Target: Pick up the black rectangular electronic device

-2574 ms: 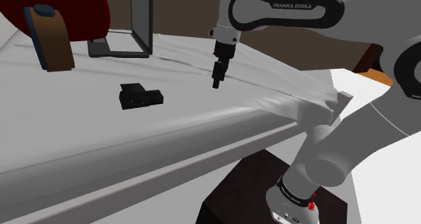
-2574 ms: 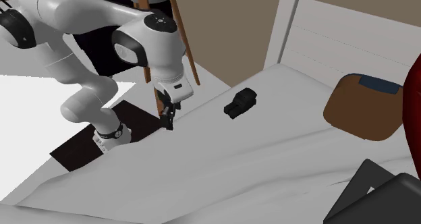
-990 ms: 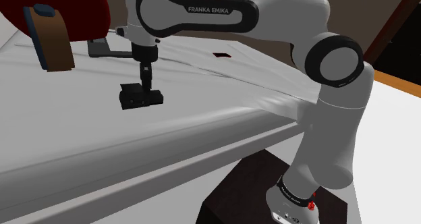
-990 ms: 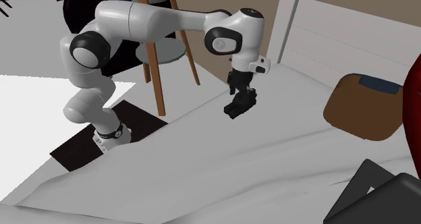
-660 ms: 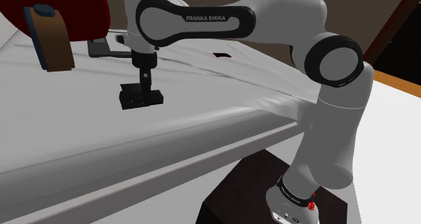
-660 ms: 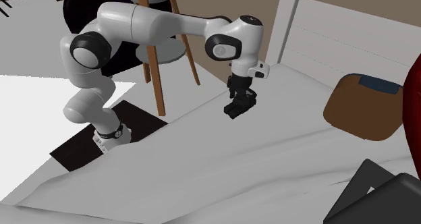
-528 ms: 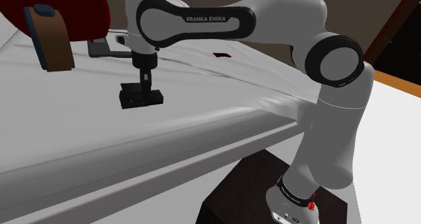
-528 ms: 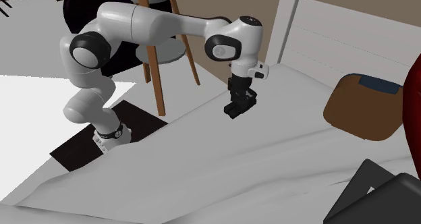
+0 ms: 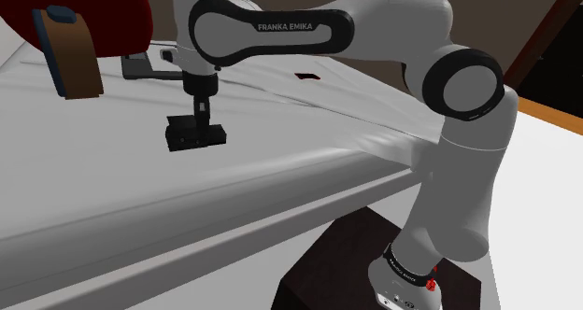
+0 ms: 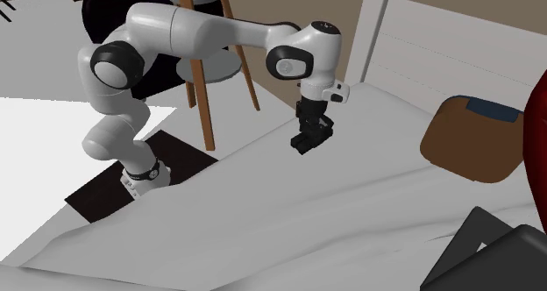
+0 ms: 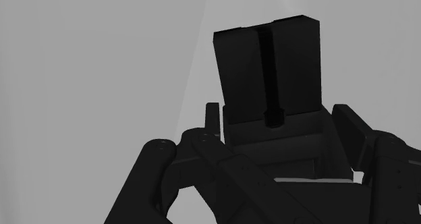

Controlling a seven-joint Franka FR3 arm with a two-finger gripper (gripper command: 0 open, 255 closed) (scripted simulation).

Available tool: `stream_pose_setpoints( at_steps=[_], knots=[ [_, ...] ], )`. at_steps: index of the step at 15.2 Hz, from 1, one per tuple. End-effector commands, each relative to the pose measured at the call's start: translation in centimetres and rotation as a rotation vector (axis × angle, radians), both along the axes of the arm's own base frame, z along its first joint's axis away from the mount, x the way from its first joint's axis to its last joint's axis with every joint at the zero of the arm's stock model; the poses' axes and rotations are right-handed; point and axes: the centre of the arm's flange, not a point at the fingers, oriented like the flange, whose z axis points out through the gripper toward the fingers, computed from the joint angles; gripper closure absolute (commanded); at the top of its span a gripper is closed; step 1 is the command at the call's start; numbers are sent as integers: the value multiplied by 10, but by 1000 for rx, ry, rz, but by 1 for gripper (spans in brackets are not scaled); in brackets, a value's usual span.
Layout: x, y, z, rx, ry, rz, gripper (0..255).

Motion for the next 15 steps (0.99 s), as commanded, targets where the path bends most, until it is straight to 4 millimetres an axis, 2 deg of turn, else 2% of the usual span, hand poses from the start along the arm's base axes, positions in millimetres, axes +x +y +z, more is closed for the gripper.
stream_pose_setpoints(
  at_steps=[1, 15],
  knots=[
    [0, 0, 0, 0, 0, 0, 255],
    [0, 0, 74, 0, 0, 0, 255]
  ],
)
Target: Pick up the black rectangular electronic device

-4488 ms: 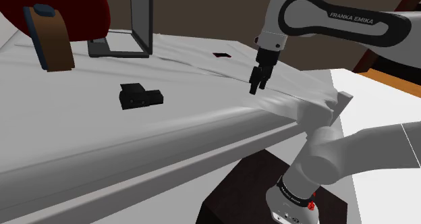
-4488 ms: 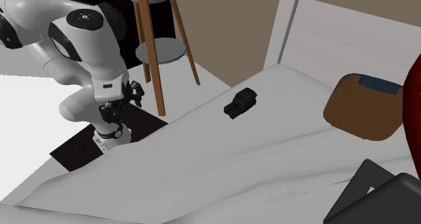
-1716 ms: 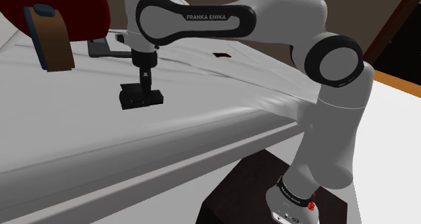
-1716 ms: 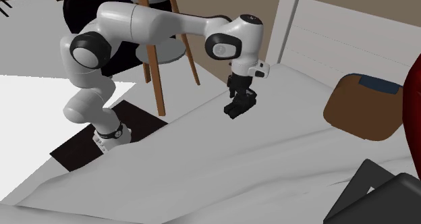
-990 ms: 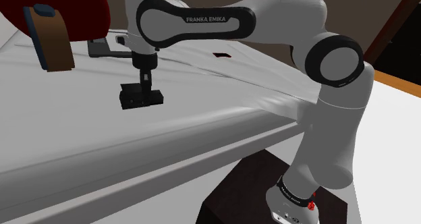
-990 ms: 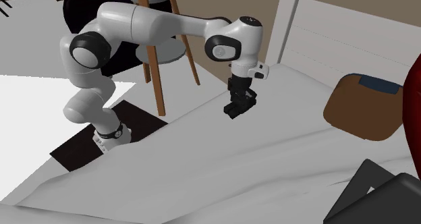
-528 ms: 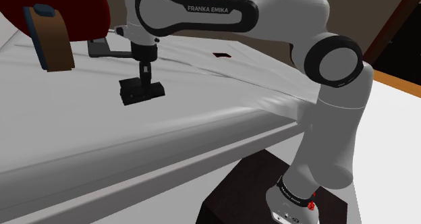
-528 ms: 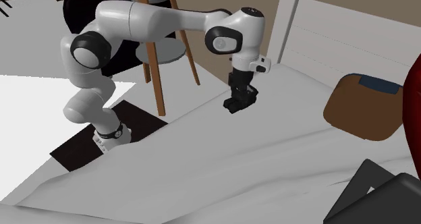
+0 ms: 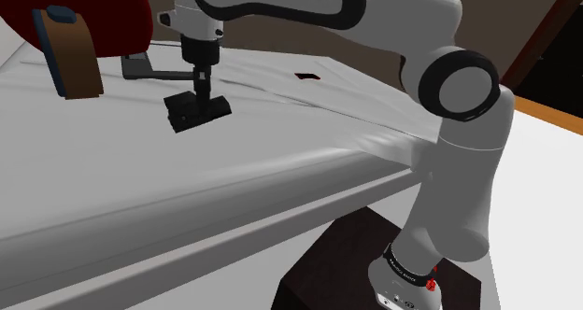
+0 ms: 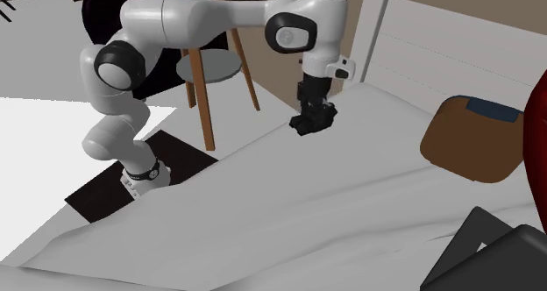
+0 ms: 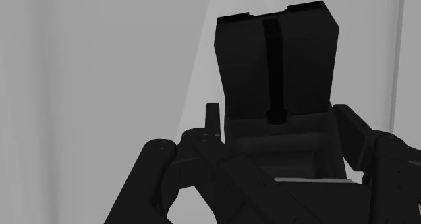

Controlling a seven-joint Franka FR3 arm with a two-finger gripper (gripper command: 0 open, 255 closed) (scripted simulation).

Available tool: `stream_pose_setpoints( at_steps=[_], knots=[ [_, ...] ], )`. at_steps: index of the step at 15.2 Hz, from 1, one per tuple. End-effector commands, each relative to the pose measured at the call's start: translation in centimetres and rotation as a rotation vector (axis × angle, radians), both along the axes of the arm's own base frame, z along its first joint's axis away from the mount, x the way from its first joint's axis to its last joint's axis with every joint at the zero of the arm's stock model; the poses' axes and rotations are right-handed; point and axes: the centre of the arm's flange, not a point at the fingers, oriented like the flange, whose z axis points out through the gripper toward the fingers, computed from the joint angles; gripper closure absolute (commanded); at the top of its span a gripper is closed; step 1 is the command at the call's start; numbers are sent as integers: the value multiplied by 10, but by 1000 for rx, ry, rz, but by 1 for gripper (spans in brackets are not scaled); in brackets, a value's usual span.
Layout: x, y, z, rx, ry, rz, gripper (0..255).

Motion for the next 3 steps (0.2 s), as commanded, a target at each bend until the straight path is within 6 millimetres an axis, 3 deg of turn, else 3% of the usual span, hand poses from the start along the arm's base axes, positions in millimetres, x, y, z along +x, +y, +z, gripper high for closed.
stream_pose_setpoints(
  at_steps=[1, 3],
  knots=[
    [1, 1, 9, 0, 0, 0, 255],
    [1, 1, 10, 0, 0, 0, 255]
  ],
)
